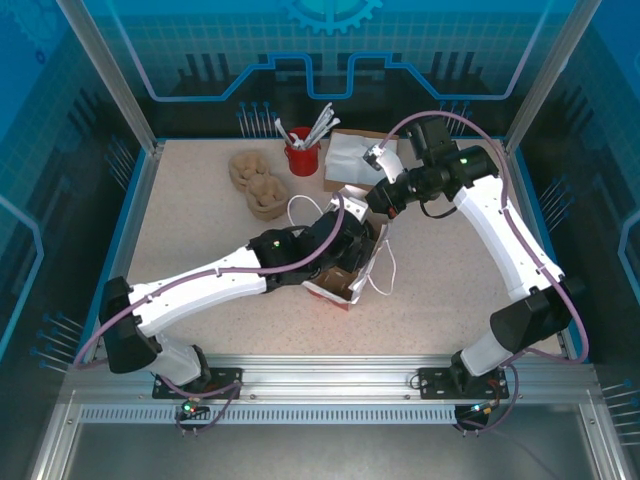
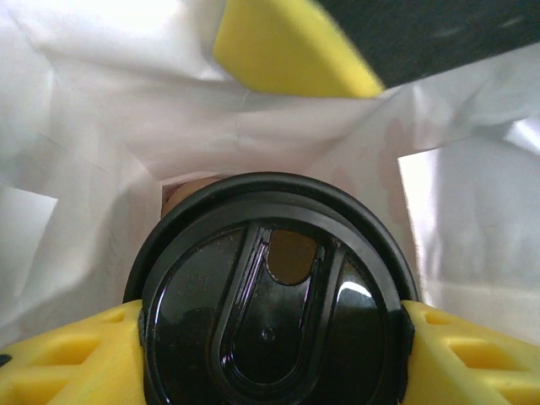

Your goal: Pack the takeout coffee

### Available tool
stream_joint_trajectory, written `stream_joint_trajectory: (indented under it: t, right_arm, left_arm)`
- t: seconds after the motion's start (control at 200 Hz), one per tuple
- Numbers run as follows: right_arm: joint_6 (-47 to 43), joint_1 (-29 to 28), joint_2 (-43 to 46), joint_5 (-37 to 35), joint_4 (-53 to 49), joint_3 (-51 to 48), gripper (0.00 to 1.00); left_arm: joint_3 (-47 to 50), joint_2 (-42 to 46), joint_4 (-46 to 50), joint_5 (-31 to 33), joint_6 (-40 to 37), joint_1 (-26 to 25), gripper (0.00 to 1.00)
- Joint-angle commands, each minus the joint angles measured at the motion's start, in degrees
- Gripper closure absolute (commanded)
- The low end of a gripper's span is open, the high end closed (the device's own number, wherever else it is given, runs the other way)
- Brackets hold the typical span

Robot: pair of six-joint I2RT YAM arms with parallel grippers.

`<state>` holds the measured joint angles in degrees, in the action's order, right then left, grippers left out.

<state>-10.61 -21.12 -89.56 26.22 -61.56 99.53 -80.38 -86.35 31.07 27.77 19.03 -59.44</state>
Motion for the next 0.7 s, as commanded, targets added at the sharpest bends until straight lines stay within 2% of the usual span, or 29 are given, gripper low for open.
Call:
stream_joint_trajectory:
  t: [0.0,0.29,0.695]
  right_arm:
    - [-1.34,-0.67,3.01,2.42,1.35,0.18,1.00]
    - [-1.51,-0.87,6.12,4.01,2.41,-3.12,1.00]
    - [-1.43,-0.92,5.53,4.19,0.56,-3.76,1.00]
  left_arm:
    - [1.05,-1.30,-2.73,4.90,0.79,-0.57,0.41]
    - [1.43,-4.39,-5.98,8.85,-0.31,-1.47,0.41]
    - [2.62,-4.53,-8.22,12.79,-1.22,-2.00,0.42]
